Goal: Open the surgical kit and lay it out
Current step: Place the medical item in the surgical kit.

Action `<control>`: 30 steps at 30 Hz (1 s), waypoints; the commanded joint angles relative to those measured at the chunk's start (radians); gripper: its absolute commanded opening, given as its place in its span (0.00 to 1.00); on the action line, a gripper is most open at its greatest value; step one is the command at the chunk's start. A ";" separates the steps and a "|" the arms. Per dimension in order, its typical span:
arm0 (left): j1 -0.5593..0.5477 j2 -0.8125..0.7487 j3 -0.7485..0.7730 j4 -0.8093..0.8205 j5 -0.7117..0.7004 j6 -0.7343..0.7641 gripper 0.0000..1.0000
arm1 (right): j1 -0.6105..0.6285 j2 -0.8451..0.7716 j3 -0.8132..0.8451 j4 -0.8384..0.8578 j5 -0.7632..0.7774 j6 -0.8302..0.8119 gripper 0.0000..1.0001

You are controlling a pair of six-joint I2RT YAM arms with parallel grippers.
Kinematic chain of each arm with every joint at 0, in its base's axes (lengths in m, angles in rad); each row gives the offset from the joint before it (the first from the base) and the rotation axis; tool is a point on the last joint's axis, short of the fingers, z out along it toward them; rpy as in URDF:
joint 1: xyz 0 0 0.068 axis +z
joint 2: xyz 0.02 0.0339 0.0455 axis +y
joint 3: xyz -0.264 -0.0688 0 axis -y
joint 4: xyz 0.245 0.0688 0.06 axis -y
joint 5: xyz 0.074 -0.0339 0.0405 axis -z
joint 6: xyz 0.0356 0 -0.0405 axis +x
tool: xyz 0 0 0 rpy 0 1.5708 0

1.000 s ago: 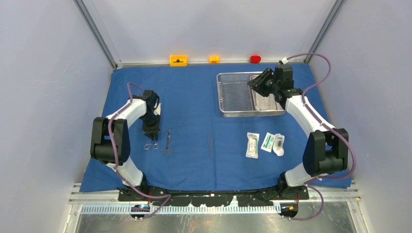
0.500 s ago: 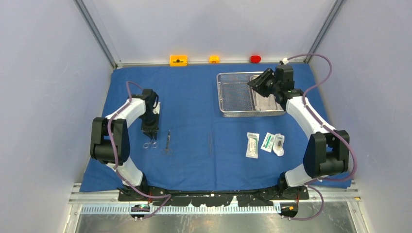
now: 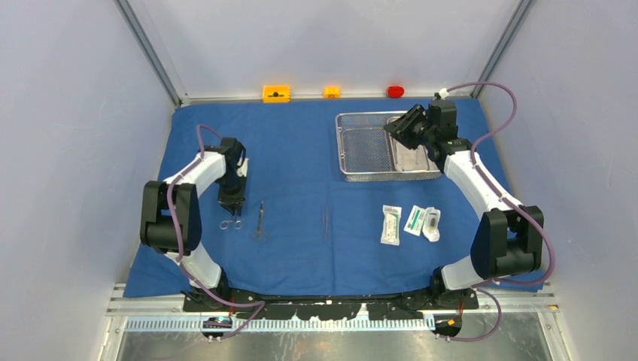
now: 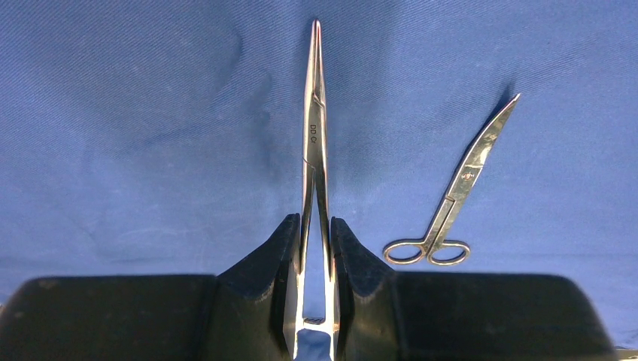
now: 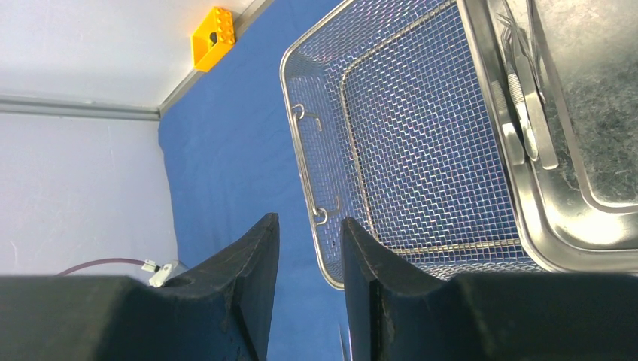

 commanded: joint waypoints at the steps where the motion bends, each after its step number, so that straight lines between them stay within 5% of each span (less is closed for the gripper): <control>1: 0.006 0.017 0.039 -0.012 -0.003 0.021 0.11 | -0.004 -0.051 0.002 0.044 -0.003 0.008 0.41; 30: 0.006 0.050 0.044 -0.021 0.016 0.020 0.29 | -0.004 -0.046 0.017 0.023 -0.005 0.004 0.41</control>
